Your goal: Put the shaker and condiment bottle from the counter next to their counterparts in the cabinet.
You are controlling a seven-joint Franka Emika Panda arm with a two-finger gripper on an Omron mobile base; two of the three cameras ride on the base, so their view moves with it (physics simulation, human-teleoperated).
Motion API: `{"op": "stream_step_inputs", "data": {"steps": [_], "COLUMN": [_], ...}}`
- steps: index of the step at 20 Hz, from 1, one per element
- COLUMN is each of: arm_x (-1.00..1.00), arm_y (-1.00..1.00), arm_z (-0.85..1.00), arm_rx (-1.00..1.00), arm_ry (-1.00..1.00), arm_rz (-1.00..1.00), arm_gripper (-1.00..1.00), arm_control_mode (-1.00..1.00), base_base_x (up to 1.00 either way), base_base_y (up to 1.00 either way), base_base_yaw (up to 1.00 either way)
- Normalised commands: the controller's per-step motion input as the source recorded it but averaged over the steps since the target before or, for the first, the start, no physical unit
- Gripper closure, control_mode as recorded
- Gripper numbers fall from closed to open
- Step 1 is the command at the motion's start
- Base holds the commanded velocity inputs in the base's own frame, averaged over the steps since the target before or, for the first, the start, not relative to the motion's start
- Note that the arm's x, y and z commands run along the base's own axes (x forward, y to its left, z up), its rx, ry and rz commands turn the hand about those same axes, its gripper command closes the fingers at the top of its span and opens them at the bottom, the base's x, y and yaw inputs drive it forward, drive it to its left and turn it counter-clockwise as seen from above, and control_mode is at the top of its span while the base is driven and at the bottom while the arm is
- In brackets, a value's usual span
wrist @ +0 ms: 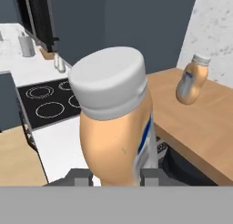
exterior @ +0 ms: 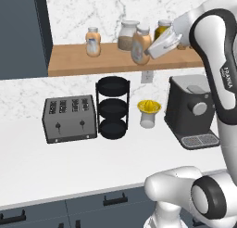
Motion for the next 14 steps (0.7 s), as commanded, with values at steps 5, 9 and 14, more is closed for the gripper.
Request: {"op": "stream_step_inputs", "data": {"steps": [5,9,14], "arm_x": [0.14,0.27,0.39], "arm_y": [0.07,0.09,0.01], "arm_z": [-0.17,-0.14,0.00], "arm_rx": [0.03,0.00,0.00], "arm_ry": [0.00,0.00,0.00], "arm_rz": [0.00,0.00,0.00], "arm_gripper": [1.00,1.00,1.00], "arm_control_mode": [-1.00,-1.00,-1.00], "base_base_x": [0.00,0.00,0.00], "base_base_y": [0.00,0.00,0.00], "base_base_yaw": [0.00,0.00,0.00]}}
